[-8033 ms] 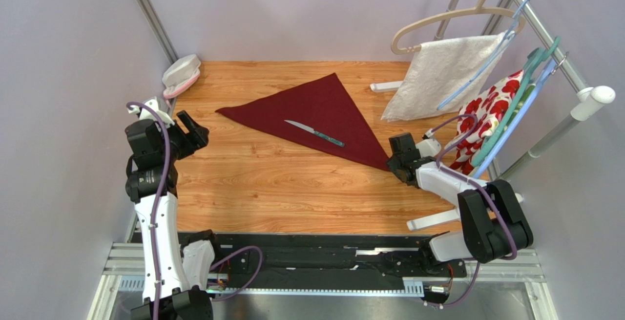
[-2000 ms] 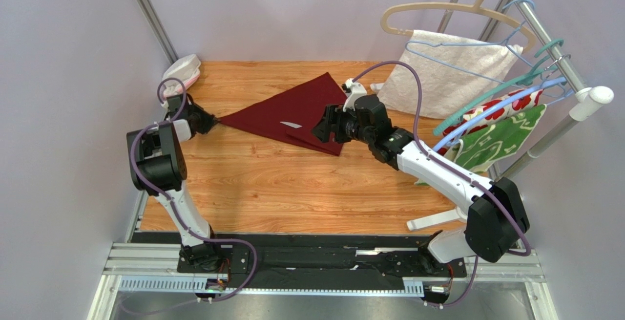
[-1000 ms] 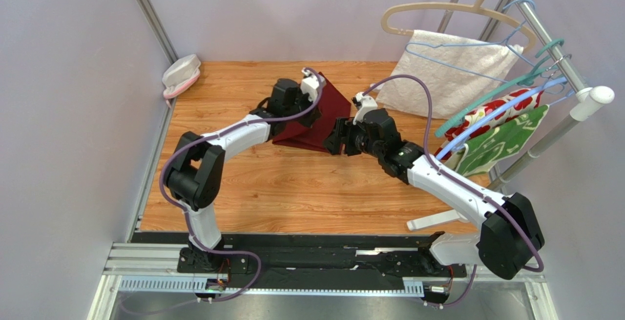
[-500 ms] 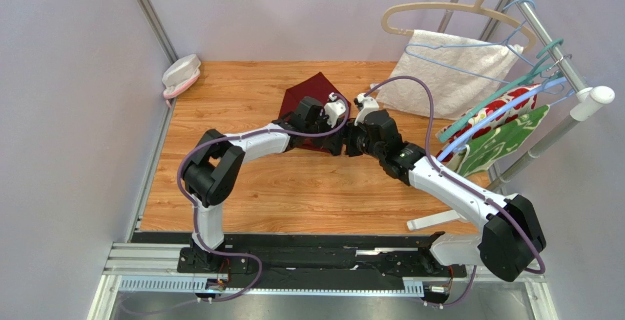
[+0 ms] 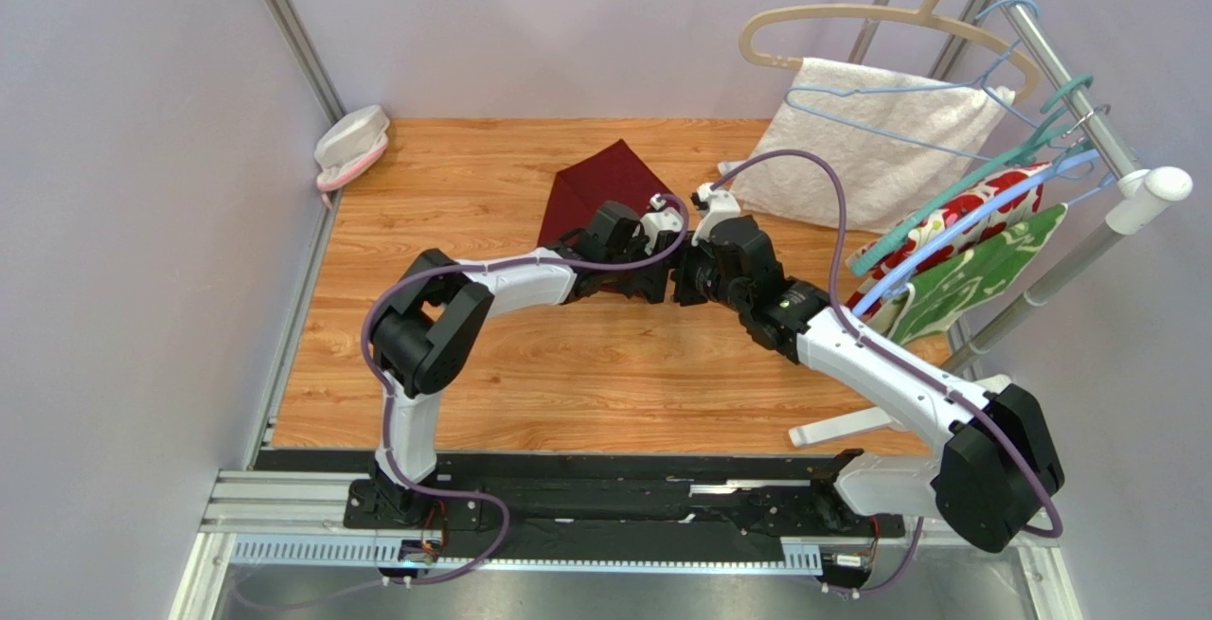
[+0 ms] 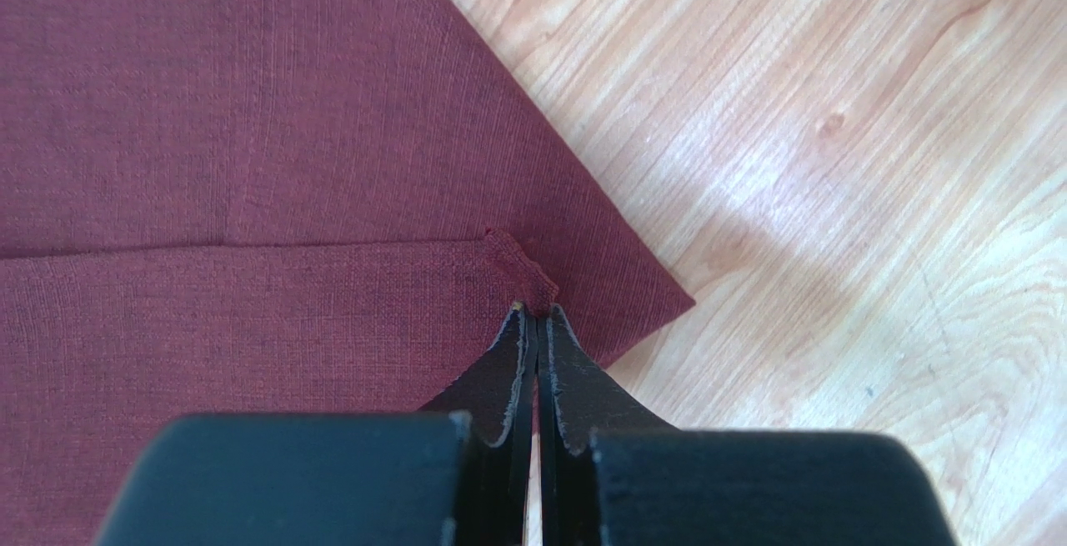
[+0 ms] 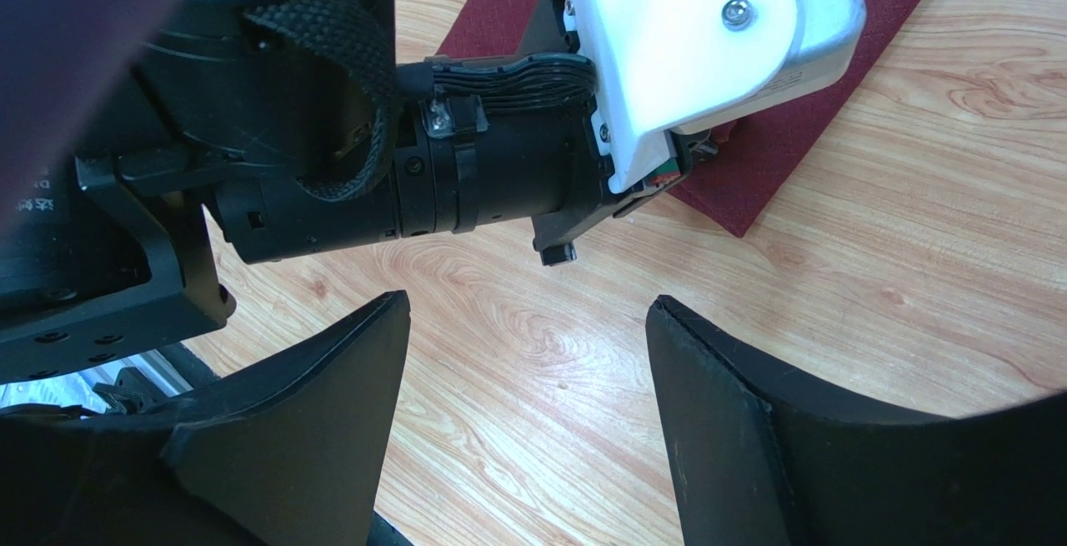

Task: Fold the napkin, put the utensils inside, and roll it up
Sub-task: Fold the napkin

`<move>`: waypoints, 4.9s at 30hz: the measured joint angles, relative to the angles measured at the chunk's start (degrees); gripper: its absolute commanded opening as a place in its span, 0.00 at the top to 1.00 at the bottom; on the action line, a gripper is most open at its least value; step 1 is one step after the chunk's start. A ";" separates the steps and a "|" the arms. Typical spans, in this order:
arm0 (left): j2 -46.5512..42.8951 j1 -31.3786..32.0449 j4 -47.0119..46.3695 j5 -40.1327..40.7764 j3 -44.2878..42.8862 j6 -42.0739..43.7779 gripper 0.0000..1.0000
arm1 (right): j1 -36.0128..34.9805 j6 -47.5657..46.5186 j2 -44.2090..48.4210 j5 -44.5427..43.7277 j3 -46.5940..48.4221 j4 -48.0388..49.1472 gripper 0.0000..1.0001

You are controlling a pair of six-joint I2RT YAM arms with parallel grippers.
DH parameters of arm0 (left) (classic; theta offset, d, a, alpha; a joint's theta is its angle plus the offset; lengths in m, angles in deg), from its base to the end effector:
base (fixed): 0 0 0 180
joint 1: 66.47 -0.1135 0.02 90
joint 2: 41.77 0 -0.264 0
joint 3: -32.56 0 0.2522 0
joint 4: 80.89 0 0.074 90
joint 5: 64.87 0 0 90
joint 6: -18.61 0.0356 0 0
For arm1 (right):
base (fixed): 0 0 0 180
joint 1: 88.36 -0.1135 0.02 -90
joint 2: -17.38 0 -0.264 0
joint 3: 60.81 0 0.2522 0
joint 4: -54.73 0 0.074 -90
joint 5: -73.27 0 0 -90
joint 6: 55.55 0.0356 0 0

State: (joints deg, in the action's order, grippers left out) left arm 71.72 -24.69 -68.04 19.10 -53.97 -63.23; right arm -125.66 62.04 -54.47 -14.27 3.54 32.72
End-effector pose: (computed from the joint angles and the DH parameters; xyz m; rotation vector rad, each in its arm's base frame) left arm 0.3212 -0.2920 0.1712 1.0209 2.0581 -0.4269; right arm 0.2243 0.1728 0.2775 -0.2107 2.1597 0.7180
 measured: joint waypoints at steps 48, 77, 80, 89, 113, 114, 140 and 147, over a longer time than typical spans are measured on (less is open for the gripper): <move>-16.28 -8.33 -11.80 -7.78 19.10 -19.65 0.27 | 4.26 -0.63 9.53 -8.17 -0.50 -6.93 0.26; -23.17 -29.27 -4.46 -4.42 24.76 -38.10 0.30 | 14.34 6.56 -33.33 8.90 9.01 4.48 0.49; -23.17 -29.62 -4.46 -4.48 24.76 -38.10 0.30 | 14.47 7.32 -33.88 9.31 9.01 5.16 0.57; -23.17 -30.56 -4.35 -4.85 24.76 -38.10 0.30 | 14.49 8.87 -34.82 10.14 8.07 6.47 0.90; -39.56 -31.36 -5.84 -6.71 42.99 -48.33 0.30 | 7.10 10.71 -24.65 16.57 -6.12 7.45 1.00; -41.13 -31.39 -5.64 -6.71 44.22 -48.85 0.30 | 6.80 10.84 -23.93 16.79 -6.75 6.91 1.00; -32.96 -27.80 -14.08 -15.13 48.46 -54.36 0.49 | 2.95 13.57 -17.09 18.97 -13.42 2.71 1.00; -29.51 -27.61 -15.04 -17.11 47.06 -54.18 0.74 | 2.93 13.57 -16.98 18.91 -13.42 2.67 0.99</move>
State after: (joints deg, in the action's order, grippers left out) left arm 42.22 -52.30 -83.08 1.99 -6.91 -117.41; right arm -122.73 75.61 -71.46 4.63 -9.88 35.38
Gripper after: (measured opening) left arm 0.386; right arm 0.021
